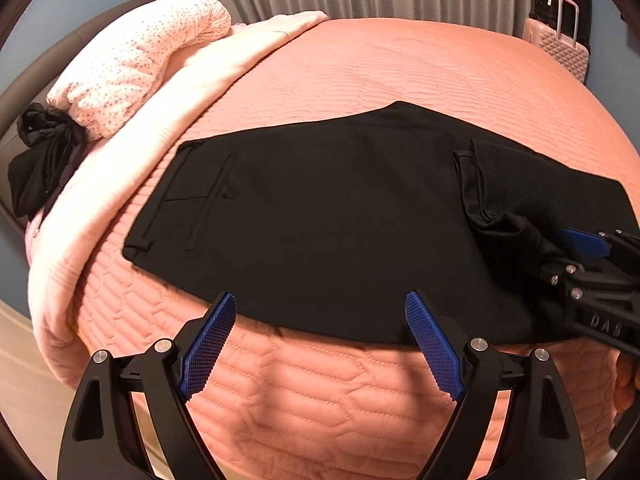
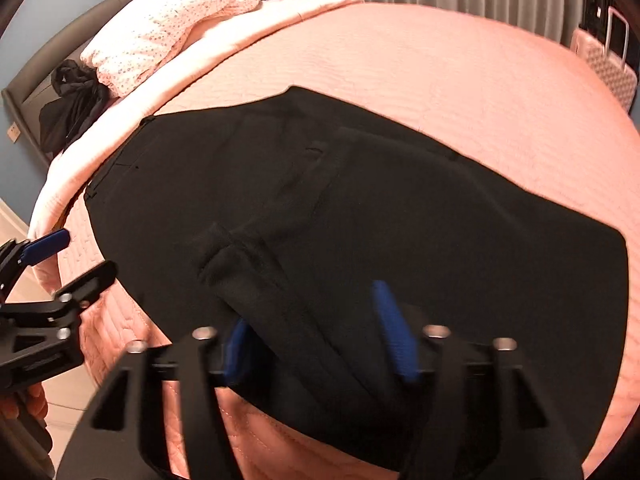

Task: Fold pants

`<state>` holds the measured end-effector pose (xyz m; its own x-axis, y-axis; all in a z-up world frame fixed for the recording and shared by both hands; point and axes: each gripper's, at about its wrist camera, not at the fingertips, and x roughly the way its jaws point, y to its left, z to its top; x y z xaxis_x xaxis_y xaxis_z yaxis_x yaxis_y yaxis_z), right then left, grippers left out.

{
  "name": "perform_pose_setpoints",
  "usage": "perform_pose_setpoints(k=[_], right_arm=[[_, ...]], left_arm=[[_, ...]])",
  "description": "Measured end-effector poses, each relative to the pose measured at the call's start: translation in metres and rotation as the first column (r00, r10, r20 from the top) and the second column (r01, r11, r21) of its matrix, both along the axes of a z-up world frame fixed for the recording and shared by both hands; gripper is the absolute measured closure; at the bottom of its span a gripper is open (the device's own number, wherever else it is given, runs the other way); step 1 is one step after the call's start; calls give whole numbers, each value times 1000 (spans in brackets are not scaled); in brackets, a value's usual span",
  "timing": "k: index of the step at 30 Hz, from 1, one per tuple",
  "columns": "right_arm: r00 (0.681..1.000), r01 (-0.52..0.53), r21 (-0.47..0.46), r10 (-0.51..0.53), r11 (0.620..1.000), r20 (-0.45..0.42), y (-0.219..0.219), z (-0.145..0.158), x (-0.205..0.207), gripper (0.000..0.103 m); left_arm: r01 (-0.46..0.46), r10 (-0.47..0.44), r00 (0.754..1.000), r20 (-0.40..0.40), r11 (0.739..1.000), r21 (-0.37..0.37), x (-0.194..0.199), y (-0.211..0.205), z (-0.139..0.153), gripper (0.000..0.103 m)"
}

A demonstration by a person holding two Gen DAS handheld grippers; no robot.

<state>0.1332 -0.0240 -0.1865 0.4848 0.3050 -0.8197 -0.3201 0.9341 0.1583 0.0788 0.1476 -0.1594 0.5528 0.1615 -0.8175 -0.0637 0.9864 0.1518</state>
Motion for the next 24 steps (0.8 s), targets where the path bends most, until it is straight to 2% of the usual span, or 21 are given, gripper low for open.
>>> perform_pose_setpoints(k=[2,4,5,6,7,10,11,14,16,17,19,20,21,23,24], right_arm=[[1000,-12,4,12,1000,4,8,2,5,43],[999,-36,46,36,998,3,16,4,9,43],[998,-62,68,63,996,-16,21,0,10,42],[995,-86,38,88,996,-55,28,-6,12,37],[995,-92,7,93,996,-40,35,-5,11,37],[993,-116,92,117,989,-5,41,11,7,38],[993,-114,83,115,990,0,41,14,7,38],[990,-128,-56,131,990,44,47,18,-1,38],[982,-156,-149,169,976,83,55,18,-3,38],[979,-165,-159,181,973,91,58,20,0,38],[979,-181,-117,191,976,76,63,22,13,47],[979,-188,-93,194,978,62,66,22,23,54],[980,-190,-90,195,978,48,70,21,33,66],[980,-199,-136,199,971,-15,78,8,58,78],[981,-195,-189,192,962,-34,79,0,67,83]], left_arm=[[-2,2,1000,1,1000,-26,2,0,0,18],[-3,3,1000,-2,999,-45,4,2,-1,18],[-6,6,1000,-6,999,-52,5,5,-2,18],[-21,20,1000,-19,998,-65,7,11,-4,18],[-43,41,999,-32,996,-79,8,19,-5,18],[-109,104,993,-49,985,-133,10,48,-7,18],[-129,123,991,-48,982,-139,10,58,-7,18],[-194,188,980,-57,972,-132,6,85,-9,19],[-228,222,973,-54,965,-133,1,101,-11,19],[-241,235,970,-55,961,-135,-1,106,-12,19],[-256,251,966,-57,957,-135,-4,111,-13,19],[-262,256,965,-60,956,-132,-5,112,-14,19],[-263,257,964,-61,956,-131,-5,113,-14,19],[-257,253,966,-47,959,-118,-6,111,-13,18],[-251,247,968,-45,961,-117,-7,110,-13,18]])
